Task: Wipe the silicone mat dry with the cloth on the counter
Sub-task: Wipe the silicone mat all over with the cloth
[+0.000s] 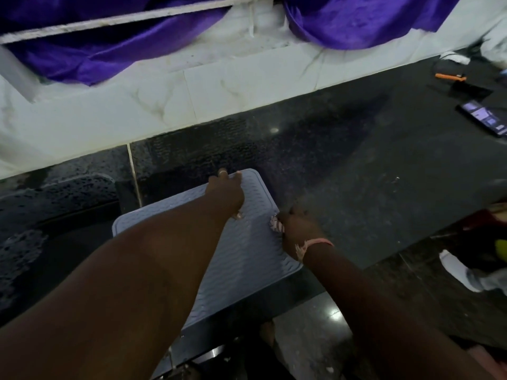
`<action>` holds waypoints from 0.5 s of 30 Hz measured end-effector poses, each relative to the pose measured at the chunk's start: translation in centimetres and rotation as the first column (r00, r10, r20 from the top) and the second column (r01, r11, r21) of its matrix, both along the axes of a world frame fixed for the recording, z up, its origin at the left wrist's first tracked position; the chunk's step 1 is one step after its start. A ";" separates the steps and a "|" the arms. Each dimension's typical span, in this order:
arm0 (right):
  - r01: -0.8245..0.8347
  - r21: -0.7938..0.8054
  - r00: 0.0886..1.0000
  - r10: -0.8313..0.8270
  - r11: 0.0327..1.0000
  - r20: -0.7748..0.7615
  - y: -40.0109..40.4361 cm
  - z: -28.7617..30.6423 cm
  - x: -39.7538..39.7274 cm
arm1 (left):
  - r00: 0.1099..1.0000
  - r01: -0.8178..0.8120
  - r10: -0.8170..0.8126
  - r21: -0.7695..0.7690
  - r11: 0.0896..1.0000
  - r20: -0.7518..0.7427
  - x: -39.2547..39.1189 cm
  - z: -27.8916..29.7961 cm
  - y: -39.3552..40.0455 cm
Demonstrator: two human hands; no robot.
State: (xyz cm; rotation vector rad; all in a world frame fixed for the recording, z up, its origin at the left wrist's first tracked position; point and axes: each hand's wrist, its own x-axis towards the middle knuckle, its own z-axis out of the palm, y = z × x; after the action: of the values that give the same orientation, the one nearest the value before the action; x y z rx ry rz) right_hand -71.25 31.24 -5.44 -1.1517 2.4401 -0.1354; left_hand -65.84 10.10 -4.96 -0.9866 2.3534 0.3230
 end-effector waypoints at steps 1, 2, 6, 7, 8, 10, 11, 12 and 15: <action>0.000 -0.003 1.000 0.000 1.000 -0.016 0.5 -0.1 0.4 | 1.000 0.004 -0.004 0.004 1.000 0.008 0.0 0.1 0.0; -0.004 -0.003 0.999 0.004 1.000 -0.043 1.2 -0.2 0.8 | 1.000 0.011 -0.011 0.007 1.000 0.014 0.0 0.2 0.0; -0.064 0.047 0.991 0.069 0.997 -0.115 3.0 -0.4 1.8 | 1.000 0.027 -0.027 -0.022 0.999 -0.001 0.2 0.3 0.1; -0.057 0.058 0.993 0.063 0.997 -0.099 3.5 -0.3 1.9 | 1.000 0.029 -0.029 -0.025 0.999 -0.001 0.3 0.4 0.2; -0.046 0.059 0.995 0.051 0.997 -0.087 3.9 -0.4 1.9 | 0.999 0.034 -0.034 -0.025 0.999 0.004 0.4 0.5 0.3; -0.022 0.055 0.997 0.026 0.998 -0.075 4.8 -0.5 2.1 | 0.998 0.060 -0.059 -0.029 0.998 0.020 0.6 0.8 0.5; -0.016 0.059 0.997 0.020 0.998 -0.069 5.3 -0.5 2.3 | 0.998 0.067 -0.066 -0.029 0.997 0.018 0.7 0.9 0.5; -0.023 0.065 0.997 0.028 0.998 -0.072 5.7 -0.6 2.4 | 0.998 0.065 -0.065 -0.028 0.997 0.010 0.9 1.1 0.6; -0.050 0.071 0.997 0.054 0.996 -0.059 6.5 -0.2 2.4 | 0.999 0.041 -0.041 -0.025 0.999 -0.021 1.4 1.4 0.9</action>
State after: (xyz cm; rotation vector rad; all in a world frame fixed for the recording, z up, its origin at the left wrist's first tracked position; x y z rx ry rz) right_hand -68.82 37.74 -5.66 -1.2042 2.4450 0.0007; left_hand -64.43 10.96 -3.54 -0.9495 2.3992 0.2916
